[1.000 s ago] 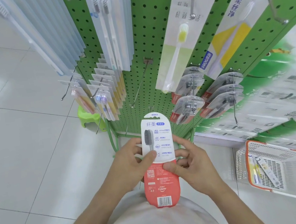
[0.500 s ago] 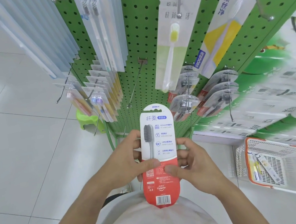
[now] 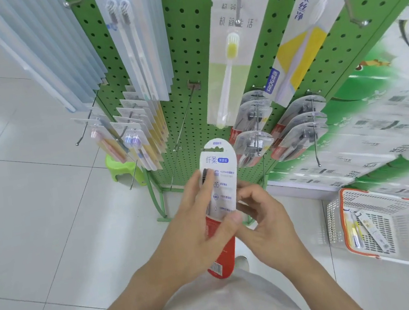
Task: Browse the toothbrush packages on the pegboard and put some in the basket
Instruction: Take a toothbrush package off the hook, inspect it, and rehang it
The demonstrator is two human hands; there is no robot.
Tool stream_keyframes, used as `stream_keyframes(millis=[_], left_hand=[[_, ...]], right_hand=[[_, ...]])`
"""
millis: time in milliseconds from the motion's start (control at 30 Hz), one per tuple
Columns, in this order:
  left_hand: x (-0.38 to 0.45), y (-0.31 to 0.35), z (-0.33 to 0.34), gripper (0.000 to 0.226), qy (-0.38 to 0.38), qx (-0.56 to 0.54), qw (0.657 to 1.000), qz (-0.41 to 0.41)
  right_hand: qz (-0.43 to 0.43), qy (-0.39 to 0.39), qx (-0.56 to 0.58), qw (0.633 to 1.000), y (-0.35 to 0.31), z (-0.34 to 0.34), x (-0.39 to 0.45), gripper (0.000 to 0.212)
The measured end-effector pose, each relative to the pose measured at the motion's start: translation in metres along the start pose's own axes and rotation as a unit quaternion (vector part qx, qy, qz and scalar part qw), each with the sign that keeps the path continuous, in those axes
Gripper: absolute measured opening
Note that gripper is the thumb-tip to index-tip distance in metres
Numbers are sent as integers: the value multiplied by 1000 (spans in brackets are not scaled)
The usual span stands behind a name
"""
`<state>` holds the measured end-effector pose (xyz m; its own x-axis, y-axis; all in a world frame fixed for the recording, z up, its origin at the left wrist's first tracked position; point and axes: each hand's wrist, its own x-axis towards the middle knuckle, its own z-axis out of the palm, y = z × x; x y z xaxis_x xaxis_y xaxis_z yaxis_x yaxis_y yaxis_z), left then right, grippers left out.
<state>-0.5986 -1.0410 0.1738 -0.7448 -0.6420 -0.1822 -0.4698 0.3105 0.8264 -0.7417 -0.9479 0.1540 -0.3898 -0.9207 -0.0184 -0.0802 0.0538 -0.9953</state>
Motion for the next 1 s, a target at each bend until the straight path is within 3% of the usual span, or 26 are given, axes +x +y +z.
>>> stream_keyframes(millis=[100, 300, 467, 567, 767, 900, 1000], left_hand=[[1, 9, 3, 86, -8, -31, 999, -11], [2, 15, -1, 51, 1, -89, 996, 30], [15, 0, 8, 30, 104, -161, 981, -5], [24, -6, 11, 17, 91, -212, 973, -31], [40, 0, 21, 36, 48, -210, 977, 6], [50, 6, 30, 62, 79, -27, 996, 30], [56, 13, 34, 72, 51, 36, 997, 45]], right_hand=[[-30, 3, -29, 999, -2, 4, -1, 24], [-68, 33, -139, 987, -11, 3, -6, 29], [-94, 36, -186, 977, -9, -7, -6, 38], [-97, 96, -187, 973, -3, -18, -2, 35], [-9, 149, -72, 986, 6, -33, 10, 47], [3, 183, -85, 979, 16, -40, 13, 50], [19, 198, -92, 976, 25, -43, 13, 52]])
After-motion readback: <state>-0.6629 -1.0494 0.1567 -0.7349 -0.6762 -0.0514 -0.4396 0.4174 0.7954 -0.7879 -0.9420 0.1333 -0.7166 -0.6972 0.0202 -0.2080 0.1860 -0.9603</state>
